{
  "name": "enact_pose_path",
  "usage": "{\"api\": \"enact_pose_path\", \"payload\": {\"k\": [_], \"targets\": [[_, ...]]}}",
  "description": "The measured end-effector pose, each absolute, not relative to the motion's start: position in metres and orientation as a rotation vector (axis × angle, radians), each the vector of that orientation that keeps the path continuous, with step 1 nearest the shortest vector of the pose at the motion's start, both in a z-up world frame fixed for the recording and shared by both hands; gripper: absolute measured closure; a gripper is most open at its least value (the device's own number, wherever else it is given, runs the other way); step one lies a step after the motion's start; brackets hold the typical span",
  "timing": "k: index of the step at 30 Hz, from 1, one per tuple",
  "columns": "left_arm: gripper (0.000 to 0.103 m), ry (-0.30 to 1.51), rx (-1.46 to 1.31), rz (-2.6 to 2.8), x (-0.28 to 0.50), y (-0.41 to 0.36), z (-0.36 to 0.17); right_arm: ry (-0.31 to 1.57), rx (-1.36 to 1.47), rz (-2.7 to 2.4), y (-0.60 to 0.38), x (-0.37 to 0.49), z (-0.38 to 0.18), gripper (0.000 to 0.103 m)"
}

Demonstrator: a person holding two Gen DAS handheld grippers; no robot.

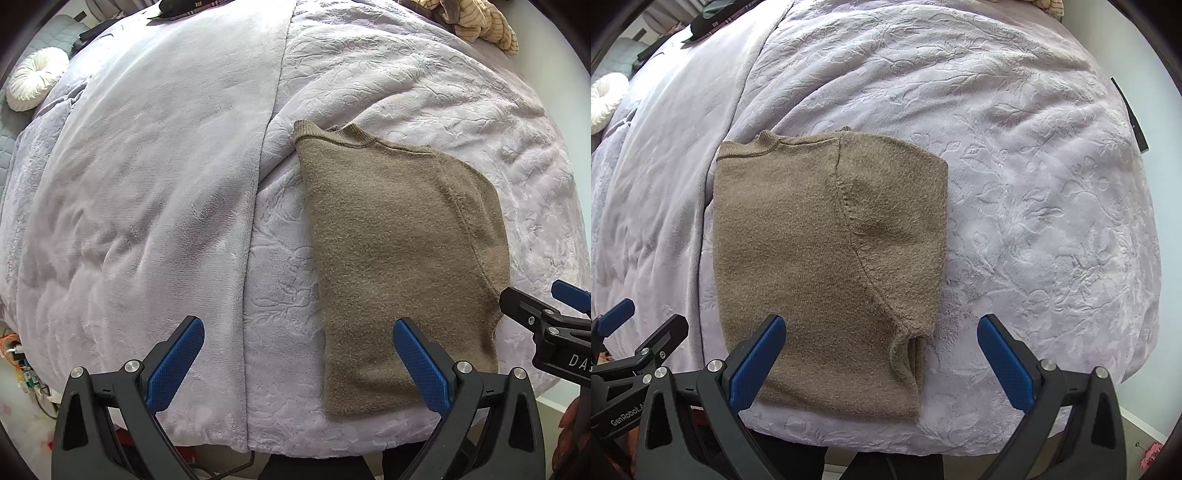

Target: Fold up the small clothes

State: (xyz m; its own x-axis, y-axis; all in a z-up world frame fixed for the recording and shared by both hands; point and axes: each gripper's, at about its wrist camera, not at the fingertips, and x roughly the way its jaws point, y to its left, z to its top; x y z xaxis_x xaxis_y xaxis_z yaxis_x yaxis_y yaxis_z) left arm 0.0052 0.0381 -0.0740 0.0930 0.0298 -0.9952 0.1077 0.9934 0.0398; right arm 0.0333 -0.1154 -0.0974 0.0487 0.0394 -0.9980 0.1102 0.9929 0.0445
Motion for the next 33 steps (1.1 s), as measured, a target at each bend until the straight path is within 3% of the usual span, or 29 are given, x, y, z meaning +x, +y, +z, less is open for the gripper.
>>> {"api": "enact_pose_path", "payload": {"k": [33], "targets": [[0.0, 1.489, 0.139, -0.041, 0.0061, 0.0355, -0.077, 1.53, 0.128, -0.068, -0.1138, 0.0311, -0.1011, 0.0]]}}
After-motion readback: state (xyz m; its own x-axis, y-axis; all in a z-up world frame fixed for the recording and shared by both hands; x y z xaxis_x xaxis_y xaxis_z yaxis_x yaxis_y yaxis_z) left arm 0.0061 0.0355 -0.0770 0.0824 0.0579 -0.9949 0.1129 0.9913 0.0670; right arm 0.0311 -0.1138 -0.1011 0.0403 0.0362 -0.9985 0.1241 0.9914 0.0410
